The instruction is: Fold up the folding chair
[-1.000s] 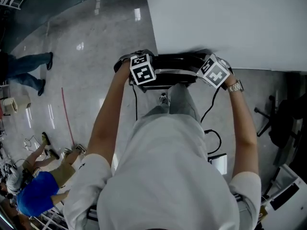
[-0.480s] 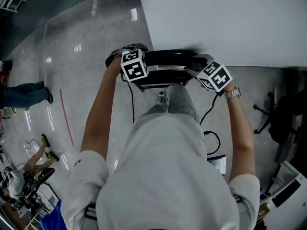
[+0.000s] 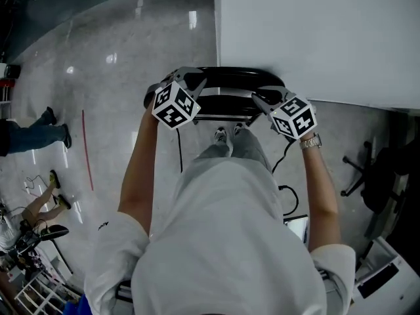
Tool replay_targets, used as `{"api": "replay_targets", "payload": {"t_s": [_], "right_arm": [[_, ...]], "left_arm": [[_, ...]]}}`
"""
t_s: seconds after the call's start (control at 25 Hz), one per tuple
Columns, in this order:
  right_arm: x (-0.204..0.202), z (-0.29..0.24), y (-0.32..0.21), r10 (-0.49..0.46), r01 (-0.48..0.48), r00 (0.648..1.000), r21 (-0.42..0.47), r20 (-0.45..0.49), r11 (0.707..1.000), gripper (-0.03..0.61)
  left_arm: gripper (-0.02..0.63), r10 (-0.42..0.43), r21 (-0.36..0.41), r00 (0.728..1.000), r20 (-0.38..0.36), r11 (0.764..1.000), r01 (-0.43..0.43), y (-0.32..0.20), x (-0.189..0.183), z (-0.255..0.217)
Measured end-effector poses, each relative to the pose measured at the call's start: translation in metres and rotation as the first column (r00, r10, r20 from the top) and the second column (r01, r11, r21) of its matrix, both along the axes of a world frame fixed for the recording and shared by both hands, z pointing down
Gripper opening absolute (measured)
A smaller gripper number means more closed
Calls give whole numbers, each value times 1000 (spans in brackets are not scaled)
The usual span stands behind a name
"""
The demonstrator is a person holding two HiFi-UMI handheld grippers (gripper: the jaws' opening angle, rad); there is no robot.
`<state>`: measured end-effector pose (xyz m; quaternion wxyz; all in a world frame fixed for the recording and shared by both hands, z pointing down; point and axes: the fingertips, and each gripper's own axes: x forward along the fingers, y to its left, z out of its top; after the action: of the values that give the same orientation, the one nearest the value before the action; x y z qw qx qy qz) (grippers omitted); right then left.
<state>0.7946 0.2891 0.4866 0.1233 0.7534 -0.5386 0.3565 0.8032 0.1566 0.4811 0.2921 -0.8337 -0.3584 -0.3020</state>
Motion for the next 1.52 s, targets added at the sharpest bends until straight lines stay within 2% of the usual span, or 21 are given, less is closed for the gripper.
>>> {"api": "replay_targets", "payload": {"t_s": [0.12, 0.32, 0.48, 0.6, 0.68, 0.8, 1.0, 1.04, 1.16, 1.24, 1.4, 1.52], "right_arm": [[-4, -5, -1, -1, 2, 1000, 41, -15, 999, 6], [-16, -11, -4, -25, 25, 1000, 114, -2, 993, 5], [-35, -17, -4, -73, 73, 997, 152, -8, 986, 4], [-53, -26, -3, -109, 110, 994, 203, -15, 973, 3], [-68, -34, -5, -148, 147, 989, 241, -16, 959, 4], [-95, -41, -10, -229, 222, 973, 289, -10, 931, 4], [-143, -40, -21, -355, 333, 935, 332, 5, 883, 3], [-153, -40, -25, -385, 361, 923, 340, 6, 869, 3], [-182, -43, -41, -474, 438, 881, 368, 7, 820, 4], [-202, -45, -51, -513, 472, 859, 382, 7, 795, 5], [-251, -55, -69, -592, 545, 806, 395, -5, 740, 4], [-290, -60, -83, -646, 598, 763, 396, -15, 697, 3]], "left_arm": [[18, -108, -76, 994, -14, 991, 107, 2, -15, -5], [11, -261, -167, 965, -8, 952, 257, 5, -41, -11], [11, -395, -221, 918, -37, 899, 378, 15, -67, -19], [11, -497, -272, 865, -62, 843, 465, 29, -90, -27], [11, -576, -314, 814, -74, 788, 529, 35, -109, -34], [11, -691, -353, 718, -81, 693, 628, 38, -142, -45], [11, -808, -385, 585, -77, 565, 730, 37, -200, -48], [11, -832, -390, 550, -77, 533, 751, 35, -214, -49], [11, -905, -410, 419, -75, 411, 814, 25, -260, -52], [11, -937, -431, 342, -71, 338, 837, 18, -290, -54], [11, -976, -466, 208, -60, 212, 859, 4, -353, -60], [11, -991, -497, 113, -66, 131, 858, -5, -400, -66]]}}
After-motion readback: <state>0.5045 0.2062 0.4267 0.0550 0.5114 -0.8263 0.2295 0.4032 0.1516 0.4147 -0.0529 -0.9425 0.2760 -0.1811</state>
